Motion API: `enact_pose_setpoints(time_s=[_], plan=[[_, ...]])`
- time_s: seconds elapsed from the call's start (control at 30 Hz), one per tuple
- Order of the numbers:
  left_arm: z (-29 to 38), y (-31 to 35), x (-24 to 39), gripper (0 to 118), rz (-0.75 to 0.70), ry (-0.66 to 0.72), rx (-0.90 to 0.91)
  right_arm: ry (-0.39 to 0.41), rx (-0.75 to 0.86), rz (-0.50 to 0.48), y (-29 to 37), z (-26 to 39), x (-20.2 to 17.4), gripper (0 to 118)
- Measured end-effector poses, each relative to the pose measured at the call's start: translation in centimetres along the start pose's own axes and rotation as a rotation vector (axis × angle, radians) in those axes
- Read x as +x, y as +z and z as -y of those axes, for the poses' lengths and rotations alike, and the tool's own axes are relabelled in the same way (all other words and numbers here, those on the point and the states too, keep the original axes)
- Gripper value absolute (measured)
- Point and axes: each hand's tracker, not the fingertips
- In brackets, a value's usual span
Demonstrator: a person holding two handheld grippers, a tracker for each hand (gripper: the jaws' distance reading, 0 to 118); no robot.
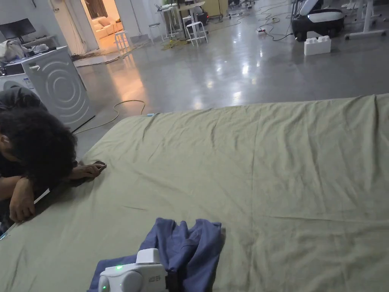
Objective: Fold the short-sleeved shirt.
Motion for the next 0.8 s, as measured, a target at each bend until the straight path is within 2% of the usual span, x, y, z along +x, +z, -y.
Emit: enact_pose_setpoints(time_s=[0.3, 0.4, 0.47, 0.53, 0.63, 0.8], plan=[[-8.5, 2.3, 9.6, 9, 0.183, -0.036, 0.21, -0.045, -0.017, 0.075, 1.7, 1.4, 3.2, 0], [-12.7, 2.8, 15.9, 9, 0.238, -0.149, 0.281, -0.072, -0.012, 0.1, 2.0, 1.5, 4.2, 0], [-14.1, 3.0, 20.4, 9, 0.27, -0.279, 0.311, -0.077, -0.015, 0.122, 2.0, 1.6, 4.7, 0], [-14.9, 2.5, 26.3, 9, 0.334, -0.464, 0.301, -0.092, -0.022, 0.136, 1.9, 1.9, 5.2, 0], [-11.0, 1.3, 33.9, 9, 0.47, -0.656, 0.244, -0.12, -0.03, 0.145, 1.7, 2.3, 5.4, 0], [0.2, -2.4, 41.3, 9, 0.654, -0.815, 0.045, -0.102, -0.05, 0.148, 1.6, 2.5, 5.2, 0]])
